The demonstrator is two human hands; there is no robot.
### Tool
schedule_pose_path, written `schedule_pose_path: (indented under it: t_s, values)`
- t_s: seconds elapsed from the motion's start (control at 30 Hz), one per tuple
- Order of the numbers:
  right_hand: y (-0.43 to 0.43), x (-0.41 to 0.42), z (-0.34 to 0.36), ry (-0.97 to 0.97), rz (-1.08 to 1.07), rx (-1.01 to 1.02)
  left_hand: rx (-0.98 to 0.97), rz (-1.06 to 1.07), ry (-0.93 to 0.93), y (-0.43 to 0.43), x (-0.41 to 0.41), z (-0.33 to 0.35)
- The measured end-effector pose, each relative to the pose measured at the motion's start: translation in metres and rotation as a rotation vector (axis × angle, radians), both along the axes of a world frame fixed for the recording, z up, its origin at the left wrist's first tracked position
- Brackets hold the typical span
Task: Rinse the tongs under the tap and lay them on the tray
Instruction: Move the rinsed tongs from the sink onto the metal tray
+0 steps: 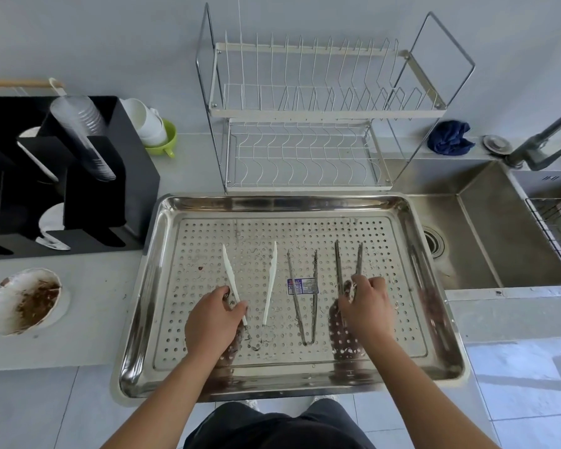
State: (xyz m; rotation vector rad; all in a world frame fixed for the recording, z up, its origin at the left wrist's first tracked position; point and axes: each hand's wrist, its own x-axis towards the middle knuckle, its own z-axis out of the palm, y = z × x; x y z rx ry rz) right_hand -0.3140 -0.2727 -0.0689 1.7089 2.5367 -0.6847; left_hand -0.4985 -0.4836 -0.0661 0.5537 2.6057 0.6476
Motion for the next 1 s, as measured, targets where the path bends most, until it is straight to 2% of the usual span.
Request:
schedule_pose_path:
  t_s: [0.37, 1.0]
  values:
    - [-0.022, 0.013, -0.002, 0.024, 0.017, -0.034, 0.016, -0.073, 0.015, -0.003, 0.005, 0.001]
    - [-0.019, 0.017, -0.002, 0.032, 0.05, -0.019, 0.075, -0.021, -0.071, -0.002, 0.013, 0.003]
